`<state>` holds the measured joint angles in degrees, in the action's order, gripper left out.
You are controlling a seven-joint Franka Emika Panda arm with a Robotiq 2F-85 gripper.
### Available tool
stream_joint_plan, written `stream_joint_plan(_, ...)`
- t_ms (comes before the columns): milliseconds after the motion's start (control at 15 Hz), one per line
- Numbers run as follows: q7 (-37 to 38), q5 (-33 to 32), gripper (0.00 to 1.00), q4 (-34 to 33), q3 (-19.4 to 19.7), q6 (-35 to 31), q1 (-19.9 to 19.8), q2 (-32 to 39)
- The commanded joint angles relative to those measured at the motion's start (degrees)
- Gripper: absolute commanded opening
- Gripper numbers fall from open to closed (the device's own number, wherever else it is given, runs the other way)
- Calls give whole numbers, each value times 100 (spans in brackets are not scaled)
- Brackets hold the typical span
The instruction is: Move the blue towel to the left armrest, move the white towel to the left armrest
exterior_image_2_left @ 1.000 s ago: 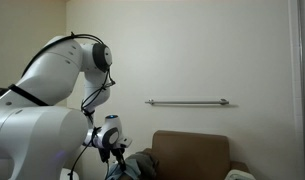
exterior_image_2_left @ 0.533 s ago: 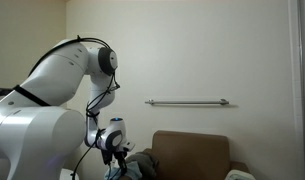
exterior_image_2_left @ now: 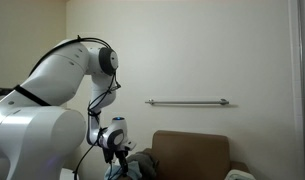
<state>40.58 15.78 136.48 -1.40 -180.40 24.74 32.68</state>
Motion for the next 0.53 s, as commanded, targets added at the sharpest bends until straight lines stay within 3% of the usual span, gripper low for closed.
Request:
stream_joint_plan(0,-76,189,97,65,-16,296,-174,-86)
stream_joint_plan(333,-143,195,100,374,-218,525,-384,-492)
stream_joint_plan(467,-155,236,100,589,-378,277,-448,-720)
